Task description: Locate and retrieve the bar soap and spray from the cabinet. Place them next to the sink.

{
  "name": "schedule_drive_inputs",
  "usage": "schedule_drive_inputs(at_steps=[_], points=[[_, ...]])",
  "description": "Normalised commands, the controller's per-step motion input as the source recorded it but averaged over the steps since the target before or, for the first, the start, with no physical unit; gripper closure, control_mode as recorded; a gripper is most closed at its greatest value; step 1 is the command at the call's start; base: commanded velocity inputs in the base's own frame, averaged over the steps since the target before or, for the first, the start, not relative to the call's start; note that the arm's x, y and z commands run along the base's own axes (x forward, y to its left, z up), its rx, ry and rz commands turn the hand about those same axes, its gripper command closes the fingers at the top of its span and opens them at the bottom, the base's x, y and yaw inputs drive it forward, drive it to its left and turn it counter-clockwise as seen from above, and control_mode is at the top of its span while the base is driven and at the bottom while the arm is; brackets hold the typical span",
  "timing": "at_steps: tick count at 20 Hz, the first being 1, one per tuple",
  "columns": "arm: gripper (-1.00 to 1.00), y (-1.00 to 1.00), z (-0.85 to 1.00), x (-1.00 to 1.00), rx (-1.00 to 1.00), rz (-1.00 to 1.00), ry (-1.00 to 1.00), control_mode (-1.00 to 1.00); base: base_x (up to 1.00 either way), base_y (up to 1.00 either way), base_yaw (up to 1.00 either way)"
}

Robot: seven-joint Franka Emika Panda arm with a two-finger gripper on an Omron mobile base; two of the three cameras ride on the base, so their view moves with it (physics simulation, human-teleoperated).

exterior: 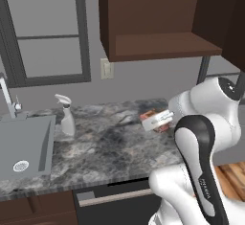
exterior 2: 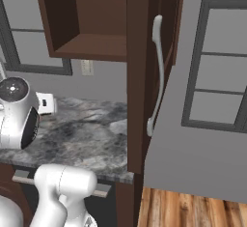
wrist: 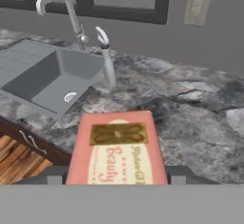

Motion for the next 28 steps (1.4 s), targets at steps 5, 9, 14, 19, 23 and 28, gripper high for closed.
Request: schedule_drive_inputs(at_steps=[5,9,14,19,23,28], points=[[1.0,0.5,-0.45,0.37,-0.04,0.14,0.02,-1.0,0.0,0.0,0.0],[1.0,0.57,-0.53,0.35,-0.05,0.24,0.07,-1.0,0.0,0.0,0.0],[1.0,0.49,-0.5,0.3,-0.05,0.27,0.09,-1.0,0.0,0.0,0.0],[1.0,0.39,-0.45,0.27,-0.1,0.14,0.06,-1.0,0.0,0.0,0.0],[1.0,0.28,-0.35,0.4,-0.05,0.11,0.0,-1.0,0.0,0.0,0.0],[1.0,0.3,-0.2,0.33,-0.01,0.14,-0.04,-1.0,0.0,0.0,0.0]])
